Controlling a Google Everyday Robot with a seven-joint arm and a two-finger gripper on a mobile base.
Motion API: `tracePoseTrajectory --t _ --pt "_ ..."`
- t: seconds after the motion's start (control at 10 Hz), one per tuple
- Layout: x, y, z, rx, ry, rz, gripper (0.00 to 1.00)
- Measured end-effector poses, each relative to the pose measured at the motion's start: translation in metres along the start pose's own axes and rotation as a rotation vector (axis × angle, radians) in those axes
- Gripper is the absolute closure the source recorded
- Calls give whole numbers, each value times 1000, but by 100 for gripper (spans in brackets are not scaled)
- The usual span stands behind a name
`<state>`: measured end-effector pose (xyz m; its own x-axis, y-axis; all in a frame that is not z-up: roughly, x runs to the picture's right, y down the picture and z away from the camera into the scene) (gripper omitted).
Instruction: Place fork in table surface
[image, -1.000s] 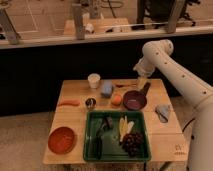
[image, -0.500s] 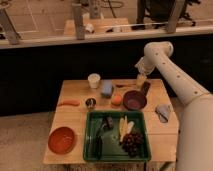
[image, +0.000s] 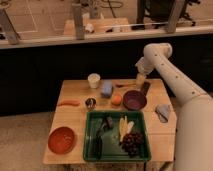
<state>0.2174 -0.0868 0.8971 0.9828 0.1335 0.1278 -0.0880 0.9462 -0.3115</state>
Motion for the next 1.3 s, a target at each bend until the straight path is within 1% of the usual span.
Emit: tracePoseTrajectory --t 0.2,0.6,1.0,1.3 --pt "1 1 12 17 10 7 20" --pt "-2 1 30 45 -2 20 20" --pt "-3 0 46 67 -41 28 20" --pt "-6 3 53 62 -63 43 20"
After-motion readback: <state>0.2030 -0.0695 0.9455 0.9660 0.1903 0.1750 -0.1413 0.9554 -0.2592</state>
